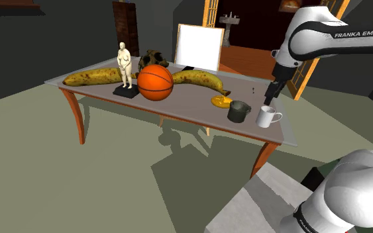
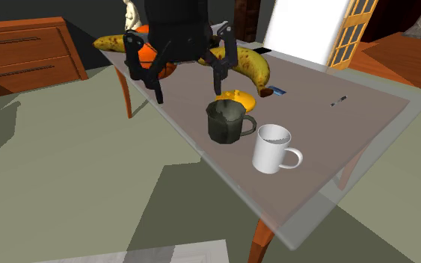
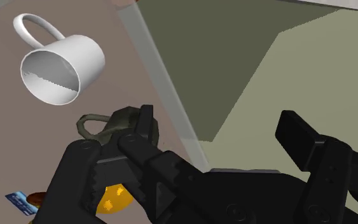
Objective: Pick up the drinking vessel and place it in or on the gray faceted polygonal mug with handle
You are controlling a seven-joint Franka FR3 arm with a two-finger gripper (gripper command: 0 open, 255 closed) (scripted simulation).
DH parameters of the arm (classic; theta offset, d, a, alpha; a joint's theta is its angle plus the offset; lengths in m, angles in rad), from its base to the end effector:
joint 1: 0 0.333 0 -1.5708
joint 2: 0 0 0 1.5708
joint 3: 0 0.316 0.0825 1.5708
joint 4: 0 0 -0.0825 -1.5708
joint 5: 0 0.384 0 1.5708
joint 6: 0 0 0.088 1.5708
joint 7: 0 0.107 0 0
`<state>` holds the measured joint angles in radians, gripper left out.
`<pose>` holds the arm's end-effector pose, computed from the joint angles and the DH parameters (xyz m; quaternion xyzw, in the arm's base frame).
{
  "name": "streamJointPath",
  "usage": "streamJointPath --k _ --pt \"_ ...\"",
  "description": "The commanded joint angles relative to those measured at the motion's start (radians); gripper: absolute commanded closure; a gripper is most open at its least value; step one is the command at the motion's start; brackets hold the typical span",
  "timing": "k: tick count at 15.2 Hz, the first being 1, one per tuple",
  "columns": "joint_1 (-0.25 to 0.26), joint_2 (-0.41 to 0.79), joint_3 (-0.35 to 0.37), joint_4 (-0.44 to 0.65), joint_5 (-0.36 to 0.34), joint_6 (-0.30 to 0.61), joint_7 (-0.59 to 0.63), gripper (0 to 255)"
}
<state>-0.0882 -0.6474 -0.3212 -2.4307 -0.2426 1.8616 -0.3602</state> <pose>0.3286 -0.1779 0.5206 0.9987 0.0352 0.0201 0.0302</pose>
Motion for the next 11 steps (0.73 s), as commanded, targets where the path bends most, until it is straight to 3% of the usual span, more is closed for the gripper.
streamJointPath --k 1,6,11 --pt "-0.004 0.054 -0.047 0.0 -0.007 0.063 -0.035 0" --pt "-0.002 0.199 -0.166 0.03 0.007 0.194 -0.135 0" --pt "0.018 0.378 -0.287 0.091 0.085 0.313 -0.266 0"
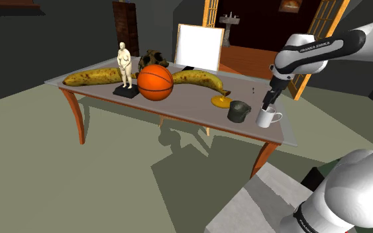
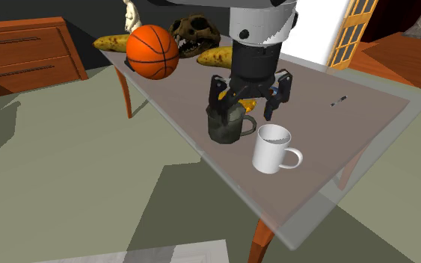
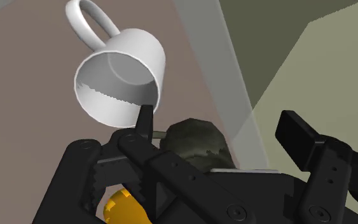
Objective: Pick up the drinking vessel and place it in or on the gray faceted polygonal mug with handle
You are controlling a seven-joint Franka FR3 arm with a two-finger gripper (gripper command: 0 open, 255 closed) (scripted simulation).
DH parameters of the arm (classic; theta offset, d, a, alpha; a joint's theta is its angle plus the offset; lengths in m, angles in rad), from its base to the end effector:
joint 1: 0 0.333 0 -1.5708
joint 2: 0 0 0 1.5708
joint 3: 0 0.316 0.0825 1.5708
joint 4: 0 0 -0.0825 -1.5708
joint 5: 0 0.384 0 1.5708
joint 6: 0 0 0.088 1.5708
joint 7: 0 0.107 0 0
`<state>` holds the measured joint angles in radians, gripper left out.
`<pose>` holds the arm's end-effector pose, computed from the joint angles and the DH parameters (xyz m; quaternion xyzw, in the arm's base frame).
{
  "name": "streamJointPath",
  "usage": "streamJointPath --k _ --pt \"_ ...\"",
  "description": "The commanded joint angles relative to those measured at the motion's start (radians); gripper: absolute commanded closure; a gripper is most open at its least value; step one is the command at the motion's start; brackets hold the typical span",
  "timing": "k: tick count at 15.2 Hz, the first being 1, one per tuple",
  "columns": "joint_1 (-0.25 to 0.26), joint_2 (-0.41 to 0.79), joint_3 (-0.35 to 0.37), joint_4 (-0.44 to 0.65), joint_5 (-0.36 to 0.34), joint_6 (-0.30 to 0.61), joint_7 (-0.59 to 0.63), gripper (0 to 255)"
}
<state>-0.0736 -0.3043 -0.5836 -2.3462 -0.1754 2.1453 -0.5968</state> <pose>0.3620 -0.2979 0.4367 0.9992 0.0236 0.0301 0.0116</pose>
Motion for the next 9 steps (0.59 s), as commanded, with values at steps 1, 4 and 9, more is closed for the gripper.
streamJointPath --k 1,4,9 --pt "0.009 0.075 -0.049 0.023 0.044 0.05 -0.062 0" --pt "0.018 0.173 -0.097 0.064 0.12 0.092 -0.144 0" --pt "0.022 0.224 -0.106 0.035 0.159 0.161 -0.173 0"
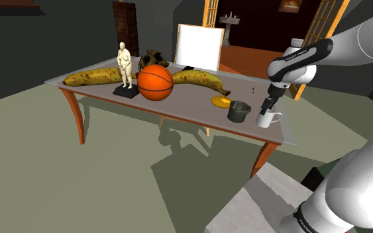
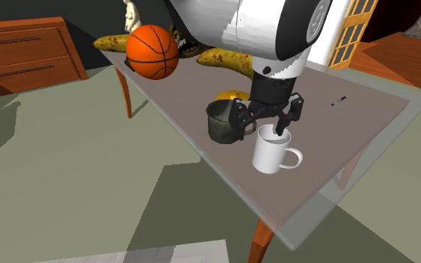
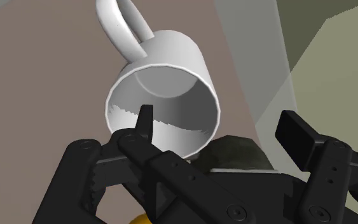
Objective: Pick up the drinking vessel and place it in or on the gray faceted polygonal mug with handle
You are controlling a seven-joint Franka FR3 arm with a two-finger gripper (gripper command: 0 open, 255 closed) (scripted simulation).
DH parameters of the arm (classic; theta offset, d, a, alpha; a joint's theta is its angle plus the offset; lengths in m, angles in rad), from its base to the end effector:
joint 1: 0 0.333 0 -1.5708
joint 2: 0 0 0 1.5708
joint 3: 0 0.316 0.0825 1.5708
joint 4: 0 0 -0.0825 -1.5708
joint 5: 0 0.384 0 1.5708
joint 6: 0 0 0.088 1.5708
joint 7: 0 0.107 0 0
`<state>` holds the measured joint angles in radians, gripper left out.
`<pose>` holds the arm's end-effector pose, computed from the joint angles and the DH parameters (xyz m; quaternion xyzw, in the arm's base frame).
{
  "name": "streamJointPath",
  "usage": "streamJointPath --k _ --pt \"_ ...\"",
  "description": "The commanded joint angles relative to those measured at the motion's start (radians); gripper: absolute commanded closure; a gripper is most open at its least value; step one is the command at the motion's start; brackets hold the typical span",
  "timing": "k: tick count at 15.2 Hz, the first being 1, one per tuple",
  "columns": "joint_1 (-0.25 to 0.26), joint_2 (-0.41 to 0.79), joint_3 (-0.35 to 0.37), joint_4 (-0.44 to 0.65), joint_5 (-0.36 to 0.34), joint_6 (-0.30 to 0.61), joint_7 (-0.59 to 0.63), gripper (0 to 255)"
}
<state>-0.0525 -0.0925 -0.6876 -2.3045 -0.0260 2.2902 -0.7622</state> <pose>0.3730 -0.3438 0.3812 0.9992 0.0195 0.0343 0.0056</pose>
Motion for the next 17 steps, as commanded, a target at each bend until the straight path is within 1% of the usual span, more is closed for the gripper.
streamJointPath --k 1,2,10,11,17 --pt "0.002 0.023 -0.004 -0.011 0.019 0.03 -0.014 0" --pt "0.004 0.041 -0.006 -0.019 0.034 0.051 -0.025 0" --pt "0.004 0.041 -0.006 -0.019 0.034 0.051 -0.025 0" --pt "0.004 0.041 -0.006 -0.019 0.035 0.051 -0.025 255" --pt "0.004 0.041 -0.006 -0.019 0.035 0.051 -0.025 255"
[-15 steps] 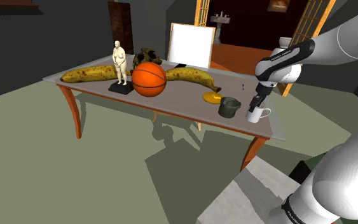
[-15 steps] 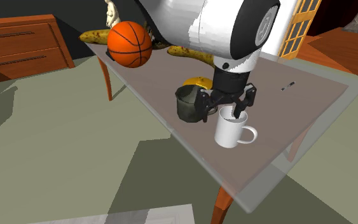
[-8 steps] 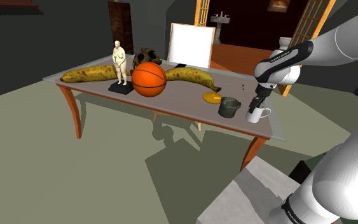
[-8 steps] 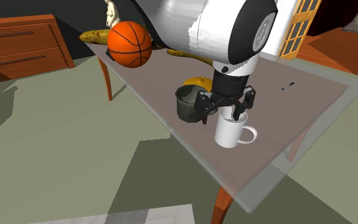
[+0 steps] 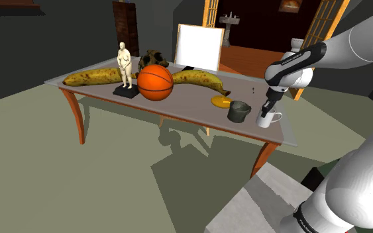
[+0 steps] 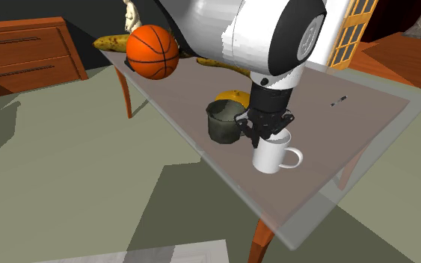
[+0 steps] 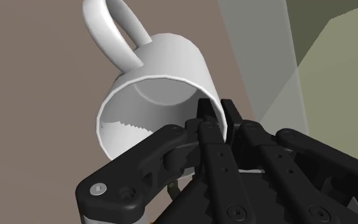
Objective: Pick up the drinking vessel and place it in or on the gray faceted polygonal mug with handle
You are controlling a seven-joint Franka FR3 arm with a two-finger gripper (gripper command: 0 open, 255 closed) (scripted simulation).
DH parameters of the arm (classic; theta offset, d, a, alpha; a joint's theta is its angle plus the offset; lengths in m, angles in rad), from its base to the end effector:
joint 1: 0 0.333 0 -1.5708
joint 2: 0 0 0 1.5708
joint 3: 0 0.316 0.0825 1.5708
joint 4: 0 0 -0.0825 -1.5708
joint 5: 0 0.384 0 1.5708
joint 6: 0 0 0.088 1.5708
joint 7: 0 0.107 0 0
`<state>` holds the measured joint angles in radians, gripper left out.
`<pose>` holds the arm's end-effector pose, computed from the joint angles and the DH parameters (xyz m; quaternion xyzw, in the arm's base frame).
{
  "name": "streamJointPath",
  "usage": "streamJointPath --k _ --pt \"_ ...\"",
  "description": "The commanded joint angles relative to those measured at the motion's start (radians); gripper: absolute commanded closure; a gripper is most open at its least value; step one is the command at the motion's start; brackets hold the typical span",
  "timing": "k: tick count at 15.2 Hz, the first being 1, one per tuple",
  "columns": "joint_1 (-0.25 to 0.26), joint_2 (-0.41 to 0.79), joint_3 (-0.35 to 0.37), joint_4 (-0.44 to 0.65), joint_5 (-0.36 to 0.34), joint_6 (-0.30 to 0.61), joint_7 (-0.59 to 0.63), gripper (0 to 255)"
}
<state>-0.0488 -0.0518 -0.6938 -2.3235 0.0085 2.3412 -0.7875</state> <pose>0.3742 -0.3441 0.3615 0.9992 0.0194 0.0343 0.0057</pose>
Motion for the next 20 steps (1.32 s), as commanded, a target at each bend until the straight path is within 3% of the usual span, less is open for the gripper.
streamJointPath --k 1,20 --pt "0.0 0.0 0.0 0.0 0.0 0.0 0.0 255" --pt "-0.009 -0.134 0.034 0.127 -0.097 -0.235 0.08 255"
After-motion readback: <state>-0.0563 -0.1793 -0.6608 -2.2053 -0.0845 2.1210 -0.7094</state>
